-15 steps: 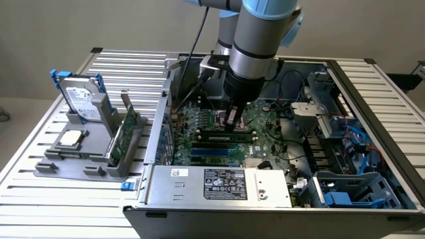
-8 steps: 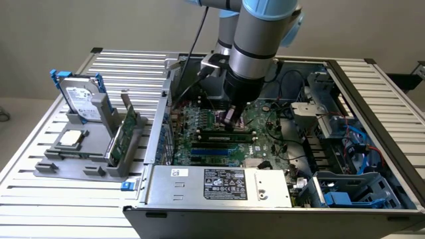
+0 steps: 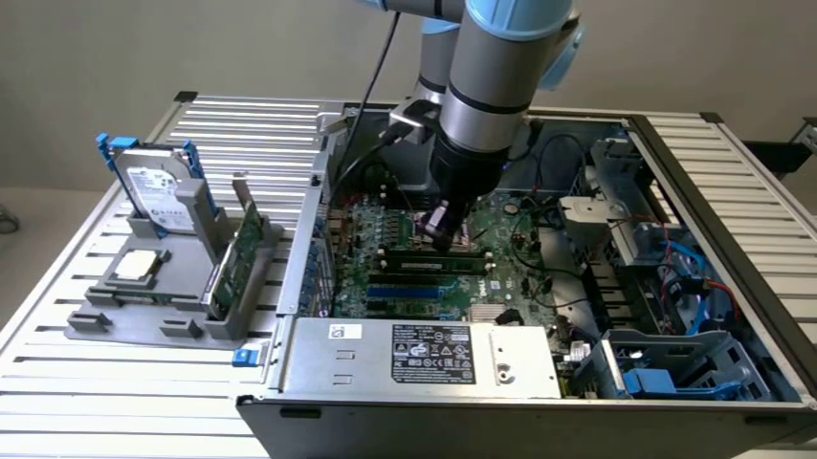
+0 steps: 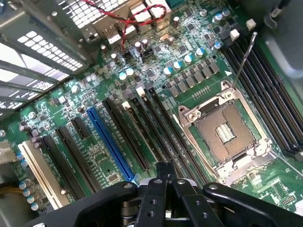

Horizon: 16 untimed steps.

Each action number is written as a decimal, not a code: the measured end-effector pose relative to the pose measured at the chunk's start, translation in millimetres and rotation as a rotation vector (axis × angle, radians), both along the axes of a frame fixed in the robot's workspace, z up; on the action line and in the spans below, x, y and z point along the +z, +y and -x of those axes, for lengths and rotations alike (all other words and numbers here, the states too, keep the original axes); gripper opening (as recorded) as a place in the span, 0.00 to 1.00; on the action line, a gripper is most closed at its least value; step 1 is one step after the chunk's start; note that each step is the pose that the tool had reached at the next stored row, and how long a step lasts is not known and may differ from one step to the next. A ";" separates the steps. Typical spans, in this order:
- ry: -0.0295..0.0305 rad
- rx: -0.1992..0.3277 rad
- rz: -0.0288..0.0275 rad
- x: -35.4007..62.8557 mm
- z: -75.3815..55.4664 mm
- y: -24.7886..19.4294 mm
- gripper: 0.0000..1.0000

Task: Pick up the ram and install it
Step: 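Press down the ram until it locks into place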

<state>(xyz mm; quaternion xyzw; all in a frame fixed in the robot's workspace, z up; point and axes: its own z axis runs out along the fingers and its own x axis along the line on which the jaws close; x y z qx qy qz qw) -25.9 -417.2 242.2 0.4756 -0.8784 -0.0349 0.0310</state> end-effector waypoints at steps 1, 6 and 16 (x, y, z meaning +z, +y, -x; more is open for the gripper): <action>0.0000 -0.015 0.0005 0.0 0.0 0.0 0.11; 0.0000 -0.089 0.0046 0.0 0.0 0.0 0.11; -0.0001 -0.240 0.0154 0.0 0.0 0.0 0.11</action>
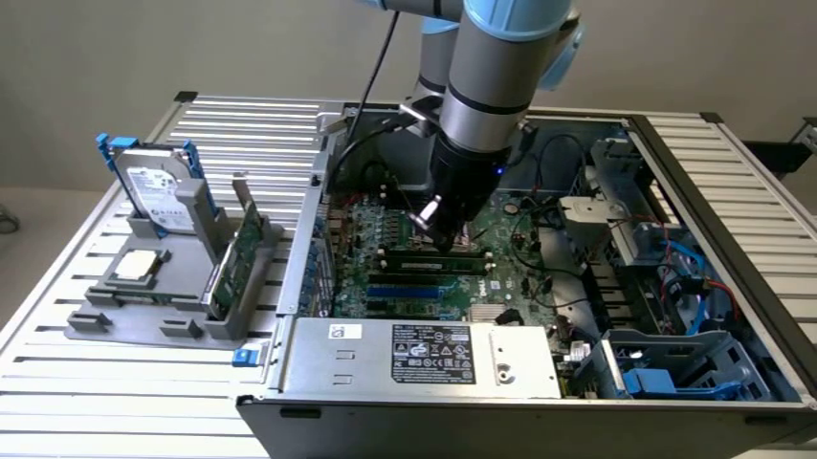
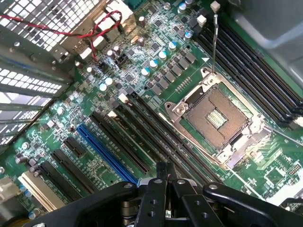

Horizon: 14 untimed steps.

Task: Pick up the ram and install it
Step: 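Press down the ram until it locks into place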

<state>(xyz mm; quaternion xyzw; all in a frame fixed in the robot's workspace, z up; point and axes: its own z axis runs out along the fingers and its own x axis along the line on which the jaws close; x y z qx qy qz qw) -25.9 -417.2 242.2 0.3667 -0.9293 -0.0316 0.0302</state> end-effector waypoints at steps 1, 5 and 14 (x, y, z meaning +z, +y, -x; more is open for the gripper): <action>0.0000 -0.014 0.0010 0.0 0.0 0.0 0.11; -0.0001 -0.073 0.0049 -0.1 0.0 0.0 0.11; -0.0001 -0.203 0.0146 -0.1 0.0 0.0 0.11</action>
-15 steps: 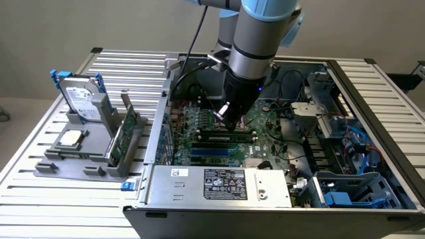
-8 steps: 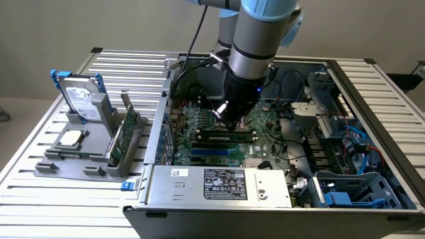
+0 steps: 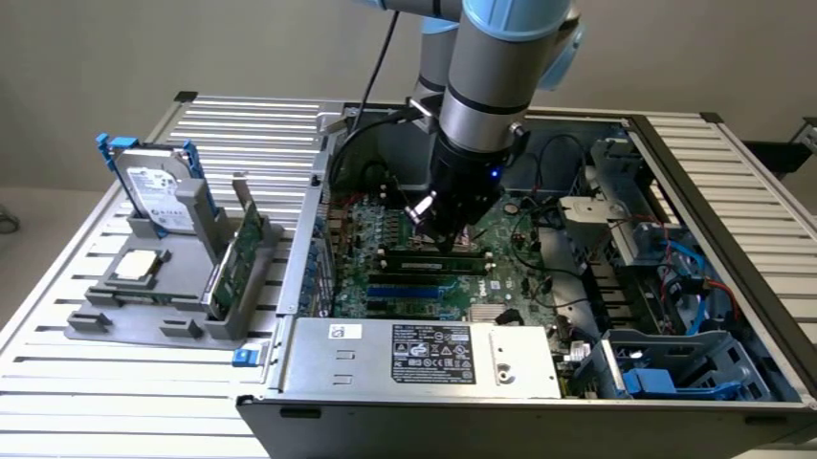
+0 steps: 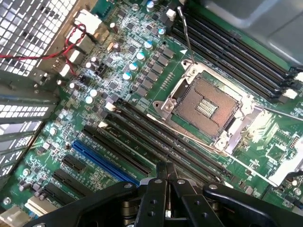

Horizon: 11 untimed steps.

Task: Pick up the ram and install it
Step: 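Press down the ram until it locks into place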

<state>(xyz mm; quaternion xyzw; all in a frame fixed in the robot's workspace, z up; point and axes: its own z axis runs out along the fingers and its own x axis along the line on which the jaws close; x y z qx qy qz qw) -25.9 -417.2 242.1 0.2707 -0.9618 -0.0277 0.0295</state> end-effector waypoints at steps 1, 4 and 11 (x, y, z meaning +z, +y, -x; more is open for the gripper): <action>0.0001 -0.013 0.0016 0.0 0.0 -0.1 0.11; 0.0001 -0.056 0.0050 0.0 0.0 0.0 0.11; 0.0003 -0.163 0.0077 0.0 0.0 0.0 0.11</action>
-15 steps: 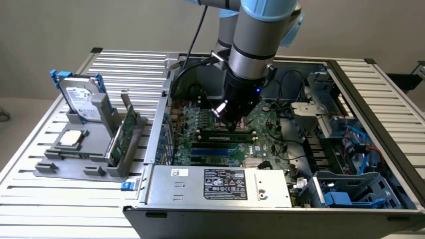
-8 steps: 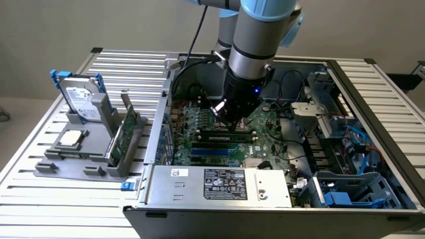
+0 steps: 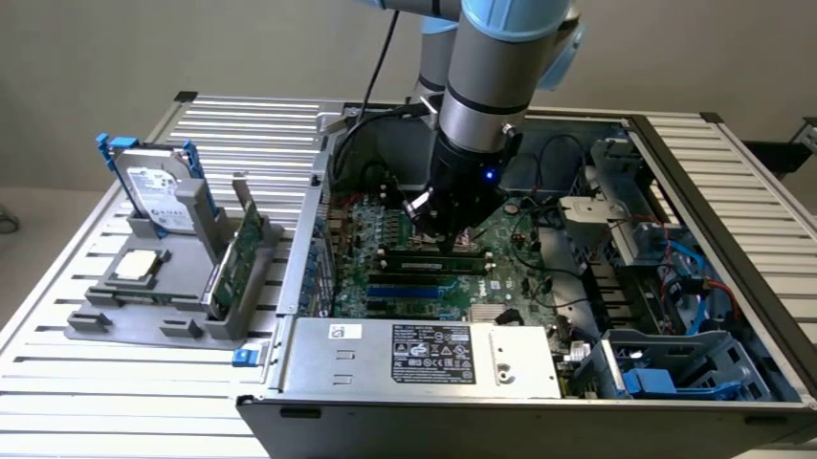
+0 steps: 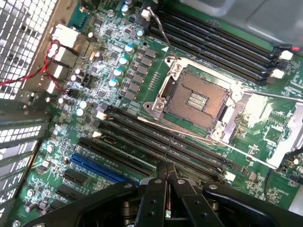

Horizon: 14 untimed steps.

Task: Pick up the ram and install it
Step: 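Press down the ram until it locks into place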

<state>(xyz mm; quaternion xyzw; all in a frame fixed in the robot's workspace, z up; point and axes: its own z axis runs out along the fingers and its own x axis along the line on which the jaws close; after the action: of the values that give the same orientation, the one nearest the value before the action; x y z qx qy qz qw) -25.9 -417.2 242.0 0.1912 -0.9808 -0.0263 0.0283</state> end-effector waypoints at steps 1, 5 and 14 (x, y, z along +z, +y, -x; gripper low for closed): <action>0.0000 -0.015 0.0004 0.0 0.0 0.0 0.11; 0.0000 -0.077 0.0013 0.0 0.0 0.0 0.11; 0.0000 -0.216 0.0027 0.0 0.0 0.0 0.11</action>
<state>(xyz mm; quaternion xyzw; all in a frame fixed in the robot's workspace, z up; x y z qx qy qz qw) -25.9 -417.1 242.0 0.0843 -0.9957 -0.0279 0.0256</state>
